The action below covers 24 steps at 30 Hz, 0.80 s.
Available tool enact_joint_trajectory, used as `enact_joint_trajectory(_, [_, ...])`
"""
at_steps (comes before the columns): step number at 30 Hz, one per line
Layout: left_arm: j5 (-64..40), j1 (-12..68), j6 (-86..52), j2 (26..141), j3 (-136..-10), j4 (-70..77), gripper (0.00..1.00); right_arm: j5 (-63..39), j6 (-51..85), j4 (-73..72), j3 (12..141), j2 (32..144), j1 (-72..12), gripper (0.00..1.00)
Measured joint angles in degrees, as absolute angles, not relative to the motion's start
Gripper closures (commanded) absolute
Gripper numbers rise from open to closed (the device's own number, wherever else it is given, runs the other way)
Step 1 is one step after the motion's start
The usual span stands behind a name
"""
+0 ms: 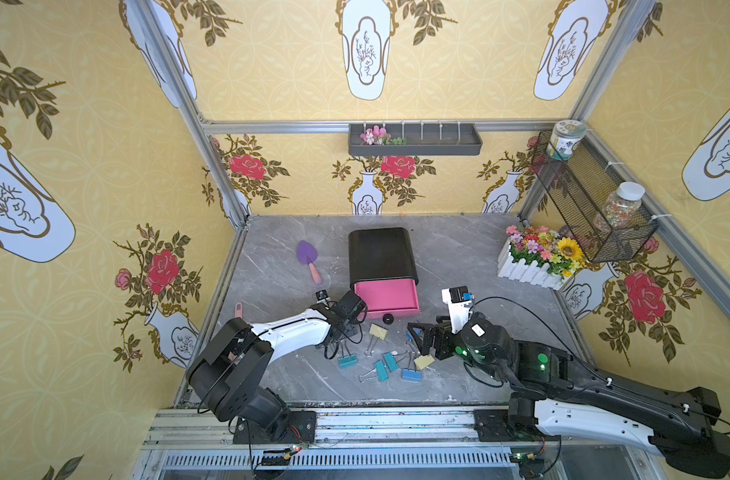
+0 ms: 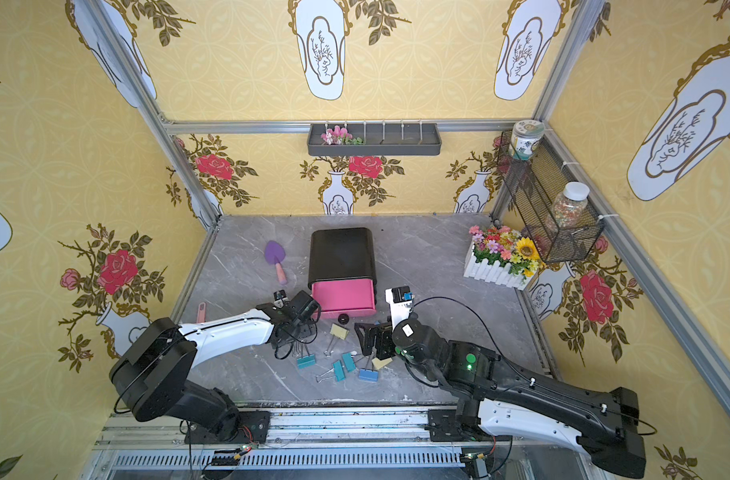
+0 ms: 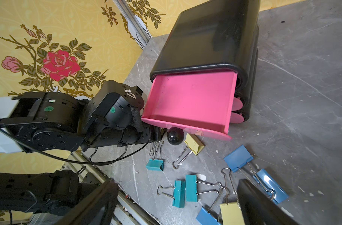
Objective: Put the binder clips in the drawer according to color
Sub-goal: Pick up the binder clip at the center of the board.
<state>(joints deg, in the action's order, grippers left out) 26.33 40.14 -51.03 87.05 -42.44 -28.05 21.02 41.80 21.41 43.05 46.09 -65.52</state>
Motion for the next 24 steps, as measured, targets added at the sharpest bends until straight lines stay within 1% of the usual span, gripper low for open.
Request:
enact_joint_trajectory(4, [25.74,40.10,-50.68,87.18,-41.23,-27.29,0.32,21.04,41.78,21.41,43.05,46.02,-65.49,0.01])
enact_joint_trajectory(11, [25.04,40.03,-50.65,86.50,-41.10,-27.14,0.56,21.08,41.76,21.47,43.27,46.06,-65.43,0.01])
enact_joint_trajectory(13, [25.04,40.03,-50.98,85.47,-41.10,-27.64,0.61,21.17,41.74,21.45,43.46,46.06,-65.36,0.01])
enact_joint_trajectory(24, [23.62,38.04,-49.25,76.60,-43.09,-37.65,0.78,21.28,40.45,21.43,43.46,46.02,-64.77,0.01])
